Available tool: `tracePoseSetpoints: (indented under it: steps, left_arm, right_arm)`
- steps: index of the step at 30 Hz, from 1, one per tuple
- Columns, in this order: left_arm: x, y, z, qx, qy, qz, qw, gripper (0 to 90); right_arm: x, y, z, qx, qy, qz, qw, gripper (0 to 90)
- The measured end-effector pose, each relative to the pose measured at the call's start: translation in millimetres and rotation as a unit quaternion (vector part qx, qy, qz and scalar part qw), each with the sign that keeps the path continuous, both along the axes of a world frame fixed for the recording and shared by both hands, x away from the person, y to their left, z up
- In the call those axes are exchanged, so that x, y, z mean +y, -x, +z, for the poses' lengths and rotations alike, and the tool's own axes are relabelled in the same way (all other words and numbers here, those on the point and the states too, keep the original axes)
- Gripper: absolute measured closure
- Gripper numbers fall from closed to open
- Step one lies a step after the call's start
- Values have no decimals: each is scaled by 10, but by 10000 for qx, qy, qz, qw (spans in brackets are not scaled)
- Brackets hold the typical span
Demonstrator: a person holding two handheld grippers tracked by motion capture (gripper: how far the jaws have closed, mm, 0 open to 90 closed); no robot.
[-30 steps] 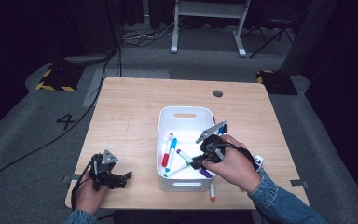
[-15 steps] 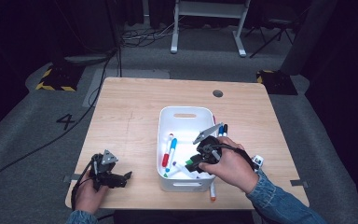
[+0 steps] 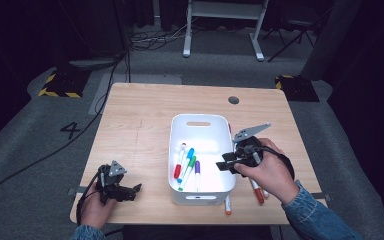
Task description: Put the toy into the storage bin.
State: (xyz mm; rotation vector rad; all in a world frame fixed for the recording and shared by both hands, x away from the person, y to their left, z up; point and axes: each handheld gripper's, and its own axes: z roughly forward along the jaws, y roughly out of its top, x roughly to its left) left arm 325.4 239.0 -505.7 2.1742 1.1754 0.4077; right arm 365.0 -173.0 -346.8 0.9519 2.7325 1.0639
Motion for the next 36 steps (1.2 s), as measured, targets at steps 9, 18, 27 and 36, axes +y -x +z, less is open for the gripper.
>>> tracePoseSetpoints:
  steps: [9, 18, 27, 36]
  left_arm:
    - [-8, -13, 4, -8, -38, 9, 10000, 0]
    - [-12, -18, 2, 19, 3, -16, 10000, 0]
    - [-12, -18, 2, 18, 8, -14, 10000, 0]
    - [-12, -18, 2, 14, -1, -12, 10000, 0]
  right_arm:
    - [-203, -28, 96, -94, -108, -296, 9995, 603]
    - [-509, -63, 86, -59, -38, -722, 9974, 639]
    - [-717, -137, -54, 54, 227, -1061, 9941, 650]
    - [-814, -220, -270, 326, 478, -1299, 9898, 659]
